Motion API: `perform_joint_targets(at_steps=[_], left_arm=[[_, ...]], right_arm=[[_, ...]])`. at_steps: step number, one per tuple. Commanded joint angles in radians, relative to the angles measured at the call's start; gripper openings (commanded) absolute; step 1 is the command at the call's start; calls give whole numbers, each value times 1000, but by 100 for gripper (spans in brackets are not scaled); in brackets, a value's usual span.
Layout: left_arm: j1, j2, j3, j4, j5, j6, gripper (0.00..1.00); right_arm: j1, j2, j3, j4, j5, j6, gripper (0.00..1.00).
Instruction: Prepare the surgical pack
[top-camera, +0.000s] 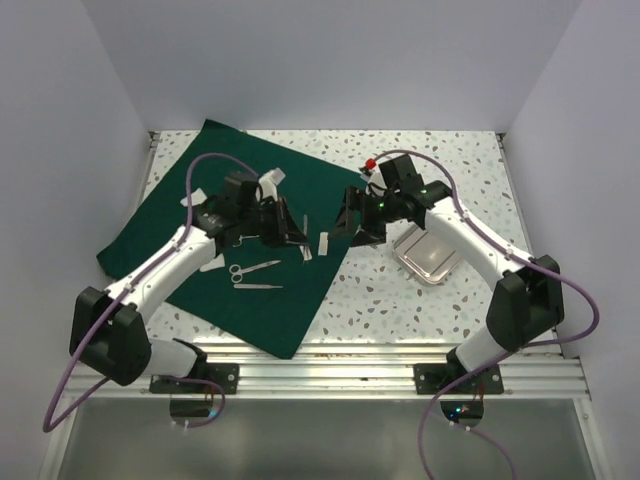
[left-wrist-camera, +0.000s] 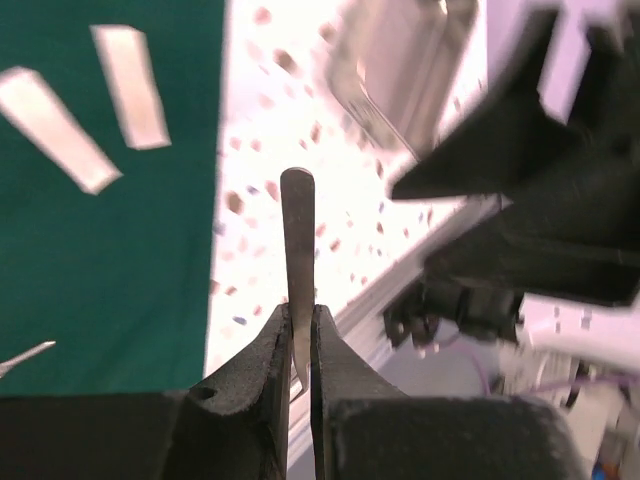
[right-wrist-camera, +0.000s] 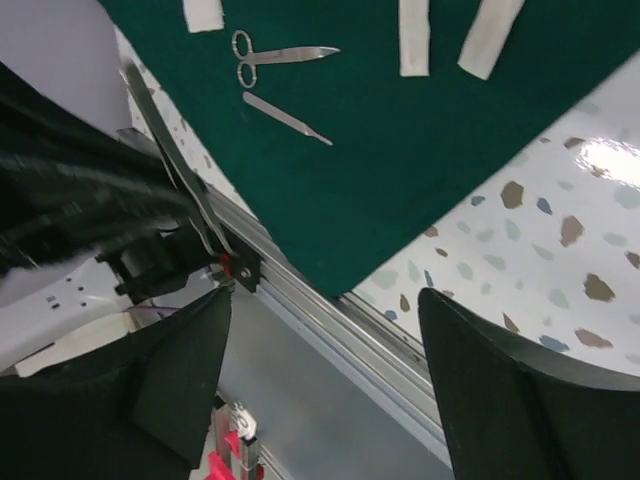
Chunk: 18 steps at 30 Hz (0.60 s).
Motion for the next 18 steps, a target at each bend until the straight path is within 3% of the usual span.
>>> perform_joint_targets(at_steps=[1, 7, 12, 18], left_arm=[[-88, -47, -31, 106, 101, 91, 0], [-153, -67, -60, 94, 80, 65, 0], [-170, -66, -56, 90, 81, 65, 0], [-171, -28, -34, 94, 90, 78, 0]], right_arm=[[13, 35, -7, 188, -137, 117, 76], [30, -13, -25, 226, -91, 137, 73], [45, 6, -50, 228, -82, 155, 64], [84, 15, -75, 269, -85, 177, 61]])
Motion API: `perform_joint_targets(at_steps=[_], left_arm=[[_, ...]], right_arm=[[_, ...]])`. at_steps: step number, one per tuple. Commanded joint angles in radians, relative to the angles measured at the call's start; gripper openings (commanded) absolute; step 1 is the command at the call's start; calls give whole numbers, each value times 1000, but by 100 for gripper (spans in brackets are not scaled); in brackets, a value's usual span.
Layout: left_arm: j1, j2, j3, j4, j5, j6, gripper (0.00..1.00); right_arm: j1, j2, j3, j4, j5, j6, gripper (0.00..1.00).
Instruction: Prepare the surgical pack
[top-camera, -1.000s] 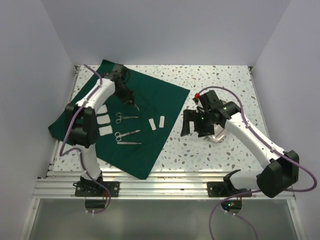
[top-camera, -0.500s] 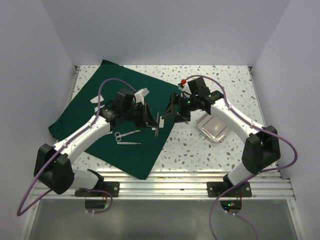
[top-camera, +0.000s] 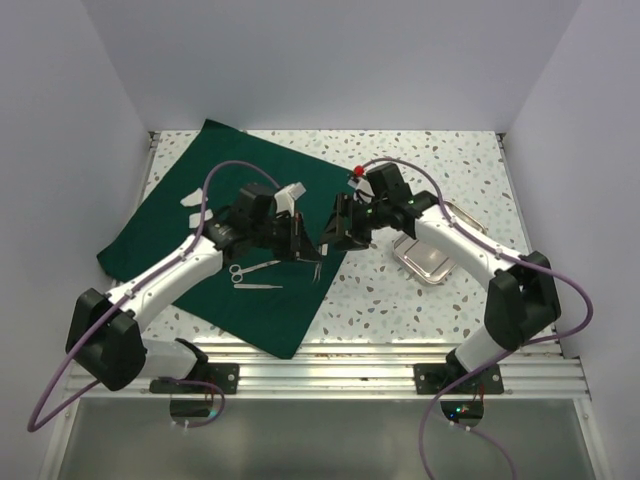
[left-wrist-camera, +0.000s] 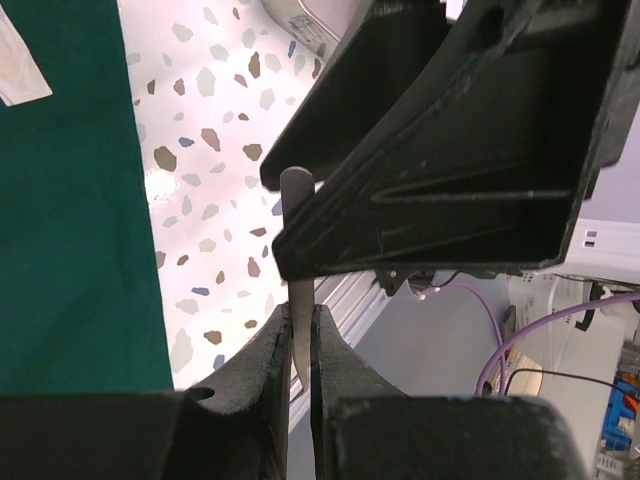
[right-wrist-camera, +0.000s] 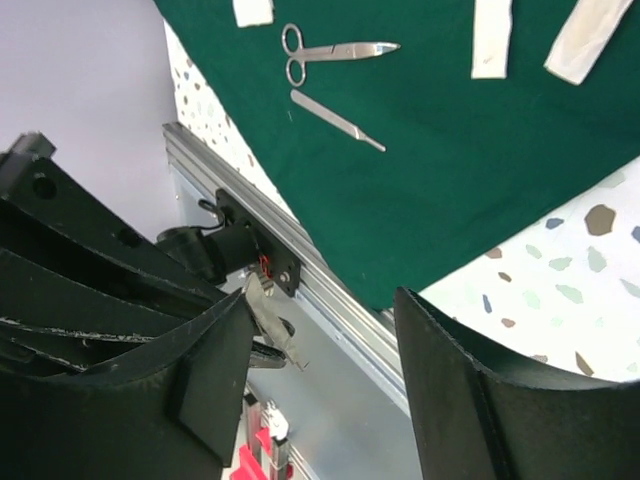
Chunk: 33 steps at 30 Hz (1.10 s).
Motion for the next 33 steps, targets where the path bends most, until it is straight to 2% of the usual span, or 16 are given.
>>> perform_joint_targets(at_steps=[1, 2, 5, 6, 9, 11, 12, 13, 14, 17, 18, 21, 23, 24, 28, 33], left_arm=[[-9, 18, 31, 48, 29, 30, 0], [-9, 24, 37, 48, 29, 31, 0], [-12, 44, 49, 39, 21, 44, 0], [-11, 47, 54, 28, 17, 47, 0], [-11, 54, 68, 19, -12, 56, 0], [-9, 57, 77, 23, -25, 62, 0], [-3, 67, 84, 10, -29, 67, 7], [2, 71, 100, 2, -38, 71, 17], [6, 74, 107, -7, -45, 77, 42], [66, 61, 115, -39, -72, 79, 70], [84, 42, 114, -41, -78, 76, 74], [169, 18, 104, -93, -121, 77, 78], [210, 18, 104, -139, -176, 82, 77], [239, 22, 107, -189, -202, 82, 76], [282, 48, 95, -266, -345, 24, 75], [301, 148, 137, -352, -414, -13, 74]], right_arm=[[26, -15, -5, 53, -20, 27, 59], [34, -10, -6, 55, -23, 28, 57], [40, -10, -26, 79, -41, 44, 42], [40, -7, -35, 82, -41, 50, 28], [40, -4, -69, 125, -76, 70, 0], [31, 13, -87, 150, -104, 82, 0], [26, 17, -88, 151, -103, 82, 0], [18, 22, -86, 145, -100, 80, 0], [-1, 20, -85, 135, -71, 74, 0], [-78, 17, -36, 1, 46, 12, 0], [-106, 17, -26, -76, 81, -20, 0], [-239, 13, -3, -209, 207, -63, 0], [-343, 11, 12, -261, 273, -88, 0], [-379, 13, 18, -319, 354, -113, 0], [-581, 31, 41, -401, 477, -174, 0], [-686, 103, 80, -421, 572, -228, 0]])
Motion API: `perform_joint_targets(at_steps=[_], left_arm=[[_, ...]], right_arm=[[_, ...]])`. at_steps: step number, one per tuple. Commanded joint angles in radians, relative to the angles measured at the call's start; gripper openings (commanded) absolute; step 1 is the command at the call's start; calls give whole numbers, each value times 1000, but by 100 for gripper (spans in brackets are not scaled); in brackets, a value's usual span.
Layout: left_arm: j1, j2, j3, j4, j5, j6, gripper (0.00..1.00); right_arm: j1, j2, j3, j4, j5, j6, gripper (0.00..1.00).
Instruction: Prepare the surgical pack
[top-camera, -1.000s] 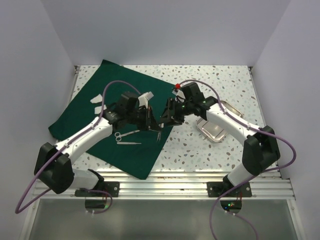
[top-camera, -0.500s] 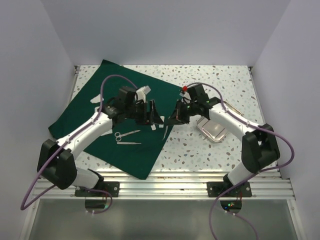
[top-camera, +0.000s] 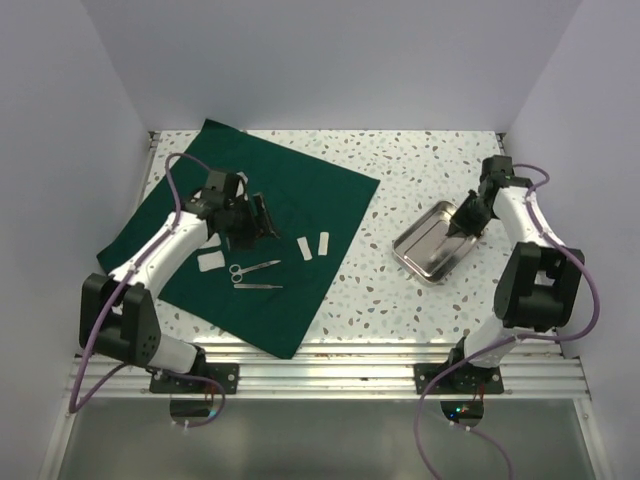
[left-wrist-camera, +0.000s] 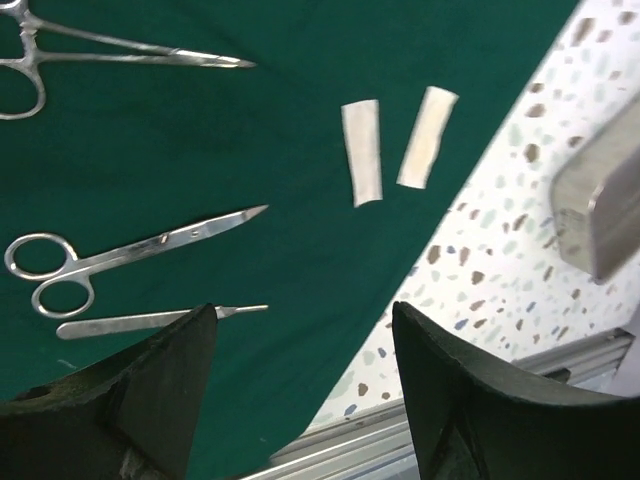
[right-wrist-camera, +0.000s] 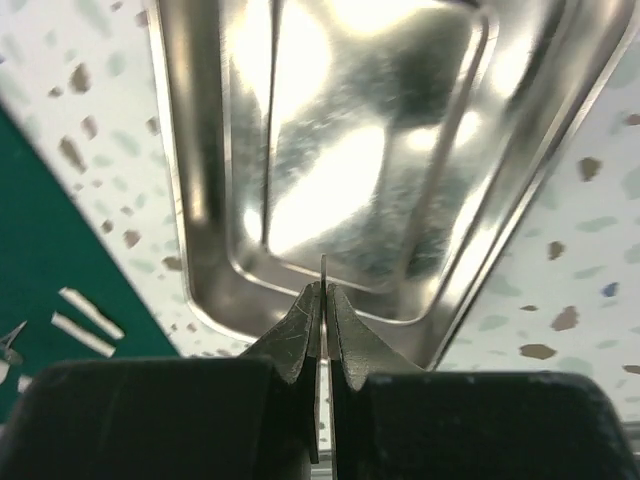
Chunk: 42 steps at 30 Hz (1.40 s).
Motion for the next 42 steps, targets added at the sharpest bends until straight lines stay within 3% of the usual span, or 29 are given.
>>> perform_joint_targets(at_steps=[1, 7, 10, 11, 17, 21, 28, 42], left_arm=[[10, 70, 66, -95, -99, -38, 74], [12, 133, 112, -166, -130, -165, 72], [13, 168, 135, -218, -151, -225, 72], [15, 190, 142, -242, -154, -271, 72], [18, 280, 195, -334, -140, -423, 70], [24, 309, 235, -328, -174, -515, 66], [39, 441, 375, -344, -209, -649, 58], [58, 636, 496, -411, -200, -785, 40]], right_arm=[[-40, 68, 57, -73, 99, -70, 0], [-48, 192, 106, -53, 62, -87, 3], [-46, 202, 100, -48, 48, -94, 22], [-46, 202, 103, -53, 48, -104, 33], [-23, 173, 180, -114, 77, -160, 60], [46, 104, 224, -160, 108, -176, 60], [274, -53, 195, -194, 105, -185, 60], [310, -248, 25, -171, 128, -259, 61]])
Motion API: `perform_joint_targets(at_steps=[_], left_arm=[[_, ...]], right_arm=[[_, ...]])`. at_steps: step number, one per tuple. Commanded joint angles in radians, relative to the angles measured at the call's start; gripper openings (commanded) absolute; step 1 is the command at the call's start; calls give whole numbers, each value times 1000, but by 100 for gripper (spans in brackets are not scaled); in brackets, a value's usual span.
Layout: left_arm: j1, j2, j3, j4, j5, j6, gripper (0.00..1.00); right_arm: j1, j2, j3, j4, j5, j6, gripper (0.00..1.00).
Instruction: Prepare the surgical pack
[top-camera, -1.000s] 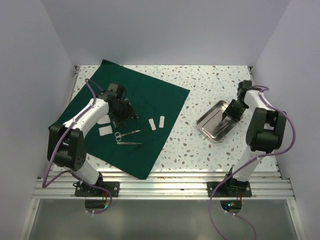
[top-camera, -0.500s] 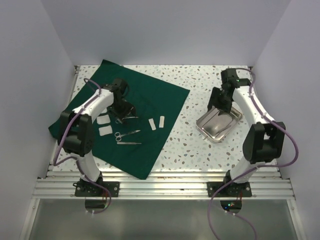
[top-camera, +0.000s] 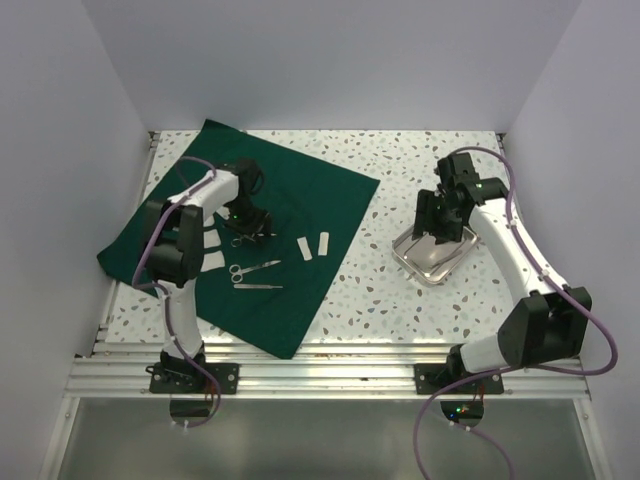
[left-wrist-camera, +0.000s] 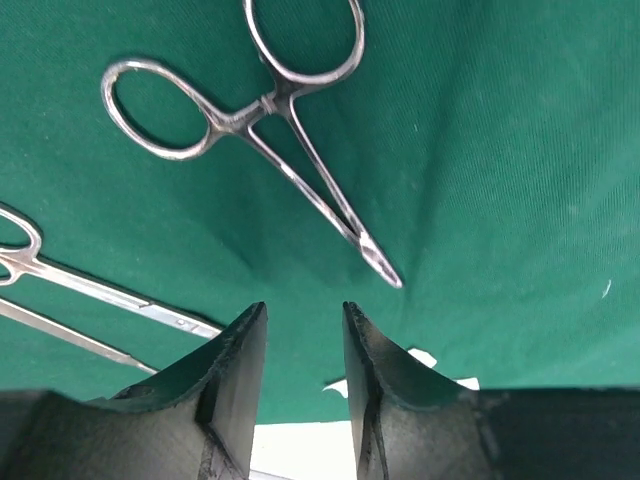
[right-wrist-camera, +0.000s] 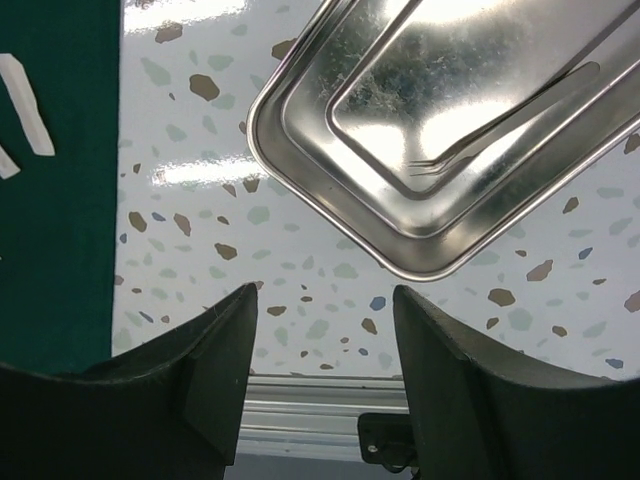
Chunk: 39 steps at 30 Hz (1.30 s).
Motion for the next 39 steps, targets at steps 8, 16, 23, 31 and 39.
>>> perform_joint_targets(at_steps=[8, 16, 23, 31, 39], left_arm=[[25, 39, 104, -39, -16, -87, 38], [30, 77, 109, -42, 18, -129, 39], [39, 110, 142, -35, 24, -152, 39], [46, 133, 155, -45, 21, -155, 40], [56, 145, 138, -38, 33, -147, 33]], right_arm=[[0, -41, -33, 7, -26, -38, 61], [0, -21, -22, 21, -48, -41, 61], [0, -18, -36, 34, -55, -42, 61], [-2, -15, -36, 35, -49, -47, 61], [0, -7, -27, 37, -46, -49, 61]])
